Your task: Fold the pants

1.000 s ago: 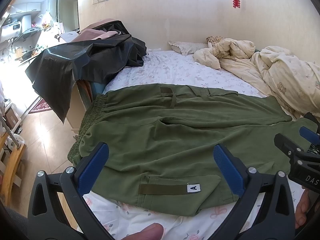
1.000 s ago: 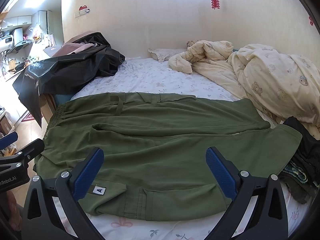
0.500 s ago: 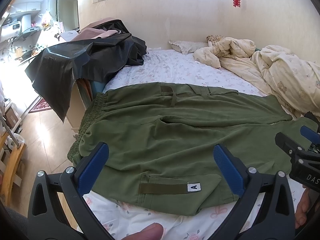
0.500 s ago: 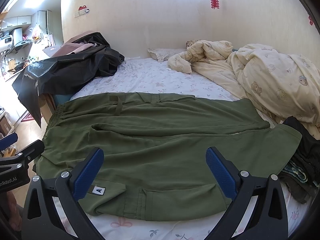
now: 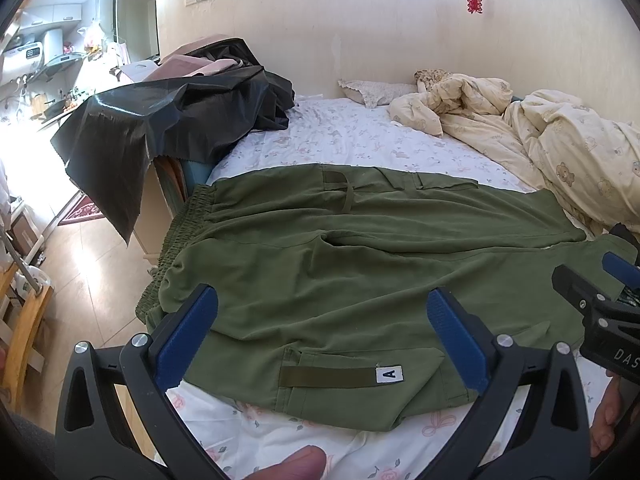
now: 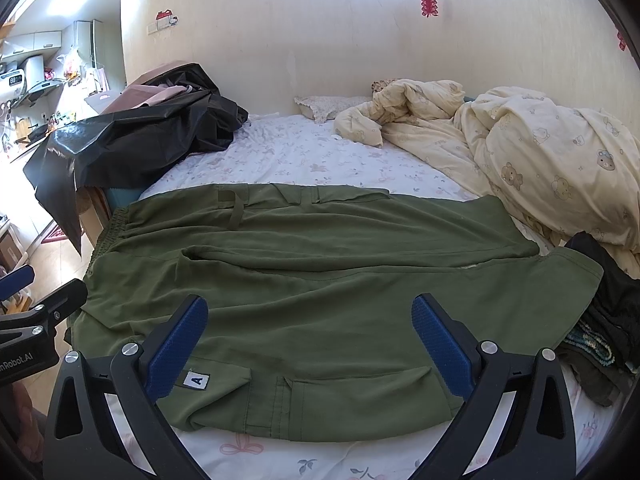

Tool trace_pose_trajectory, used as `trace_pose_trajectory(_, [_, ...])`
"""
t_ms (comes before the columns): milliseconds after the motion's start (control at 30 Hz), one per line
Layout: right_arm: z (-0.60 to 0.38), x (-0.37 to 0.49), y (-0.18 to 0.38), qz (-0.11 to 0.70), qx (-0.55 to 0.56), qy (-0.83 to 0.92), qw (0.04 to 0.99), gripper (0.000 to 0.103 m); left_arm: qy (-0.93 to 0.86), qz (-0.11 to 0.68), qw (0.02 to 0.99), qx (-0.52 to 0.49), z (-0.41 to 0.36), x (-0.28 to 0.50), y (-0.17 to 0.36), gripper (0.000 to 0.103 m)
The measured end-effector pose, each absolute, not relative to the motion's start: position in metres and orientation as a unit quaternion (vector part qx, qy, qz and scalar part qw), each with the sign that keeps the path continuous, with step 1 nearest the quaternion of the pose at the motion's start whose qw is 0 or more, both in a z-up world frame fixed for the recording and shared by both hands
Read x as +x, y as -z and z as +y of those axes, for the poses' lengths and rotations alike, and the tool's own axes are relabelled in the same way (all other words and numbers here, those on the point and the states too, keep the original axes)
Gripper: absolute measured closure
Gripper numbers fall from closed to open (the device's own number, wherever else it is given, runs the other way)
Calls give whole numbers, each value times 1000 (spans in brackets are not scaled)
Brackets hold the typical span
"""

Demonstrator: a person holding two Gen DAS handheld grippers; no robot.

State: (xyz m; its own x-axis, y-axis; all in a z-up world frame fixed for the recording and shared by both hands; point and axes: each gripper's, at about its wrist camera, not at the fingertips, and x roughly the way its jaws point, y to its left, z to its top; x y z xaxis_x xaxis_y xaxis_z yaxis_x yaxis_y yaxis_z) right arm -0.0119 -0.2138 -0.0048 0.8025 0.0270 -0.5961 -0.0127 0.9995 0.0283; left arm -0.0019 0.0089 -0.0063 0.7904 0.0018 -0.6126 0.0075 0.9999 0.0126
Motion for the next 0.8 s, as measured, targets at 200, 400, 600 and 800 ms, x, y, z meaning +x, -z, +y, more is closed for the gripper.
trace_pose_trajectory(200, [-214, -12, 5, 314, 11, -11, 949, 0, 0, 326, 945, 8, 9, -1, 7, 0])
trace_pose_trajectory(400, [-244, 5, -9, 335, 42, -9, 941, 0, -29, 367, 930, 1, 33, 31, -6, 0])
trace_pose_trajectory(600, [-311, 50, -30, 345, 90, 25, 934, 0, -83, 414, 906, -24, 84, 94, -11, 0])
trace_pose_trajectory(800, [-395, 111, -20, 395, 179, 77, 898, 0, -152, 444, 883, -22, 143, 161, 7, 0])
